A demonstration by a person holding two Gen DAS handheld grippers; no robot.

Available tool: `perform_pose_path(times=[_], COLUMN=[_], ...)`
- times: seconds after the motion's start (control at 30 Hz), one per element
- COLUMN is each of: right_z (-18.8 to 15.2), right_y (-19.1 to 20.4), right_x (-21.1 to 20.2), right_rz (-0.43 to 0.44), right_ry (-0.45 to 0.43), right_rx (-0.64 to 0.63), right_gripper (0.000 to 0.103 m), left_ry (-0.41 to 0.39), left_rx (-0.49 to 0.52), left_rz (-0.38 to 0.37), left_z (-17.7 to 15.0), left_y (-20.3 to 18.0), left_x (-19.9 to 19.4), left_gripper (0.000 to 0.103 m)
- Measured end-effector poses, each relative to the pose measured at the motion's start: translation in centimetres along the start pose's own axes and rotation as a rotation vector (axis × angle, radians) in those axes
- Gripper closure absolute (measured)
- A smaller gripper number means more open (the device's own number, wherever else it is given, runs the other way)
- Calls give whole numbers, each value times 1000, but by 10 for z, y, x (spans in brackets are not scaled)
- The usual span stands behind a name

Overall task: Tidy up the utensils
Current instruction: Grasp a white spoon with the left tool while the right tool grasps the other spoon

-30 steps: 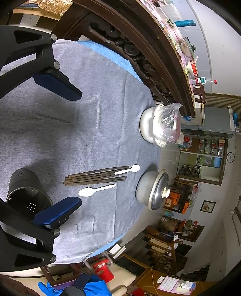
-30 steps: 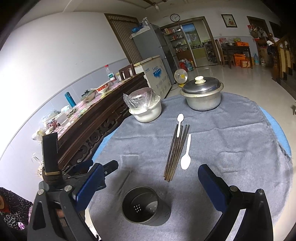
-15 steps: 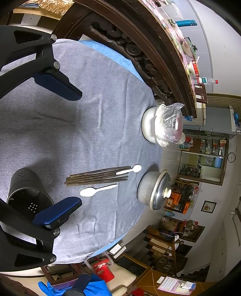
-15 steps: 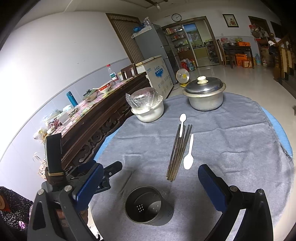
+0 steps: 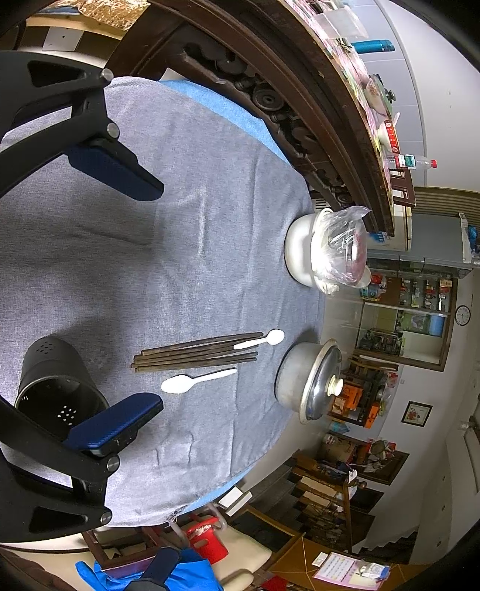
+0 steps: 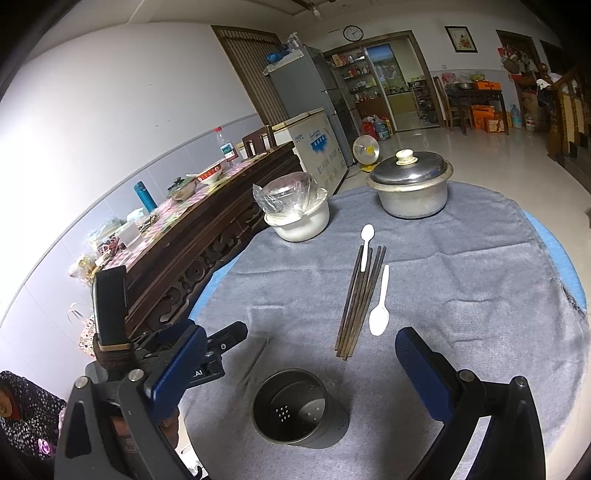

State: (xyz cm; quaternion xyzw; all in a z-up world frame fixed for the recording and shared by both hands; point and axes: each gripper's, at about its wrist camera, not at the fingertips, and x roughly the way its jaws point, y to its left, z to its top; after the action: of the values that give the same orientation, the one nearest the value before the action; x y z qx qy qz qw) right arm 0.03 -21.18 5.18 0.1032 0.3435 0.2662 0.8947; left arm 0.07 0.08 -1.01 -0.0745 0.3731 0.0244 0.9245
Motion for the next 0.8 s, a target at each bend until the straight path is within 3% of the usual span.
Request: perform_pose_path(times=[0.37,0.5,0.63,0.7,0.8], right_z=[1,6,12,16,23], right_y=[-4,-20,-62,-88,-112], right_x=[3,8,31,54,90], right_rz=[14,-2,-31,-60,-75], right_ry=[15,40,125,198,291], right_rx=[13,45,144,210,252], right_gripper=[0,0,0,0,9], left_ry=[13,66,177,196,212], left_rx=[-13,-59,-160,-172,-166], left_rz=[-7,-12,2,28,53], left_z=[-2,-4,-10,-12,-12], left_y=[6,23,48,57,63], left_x=[5,21,42,51,60], left_gripper=[0,0,0,0,0])
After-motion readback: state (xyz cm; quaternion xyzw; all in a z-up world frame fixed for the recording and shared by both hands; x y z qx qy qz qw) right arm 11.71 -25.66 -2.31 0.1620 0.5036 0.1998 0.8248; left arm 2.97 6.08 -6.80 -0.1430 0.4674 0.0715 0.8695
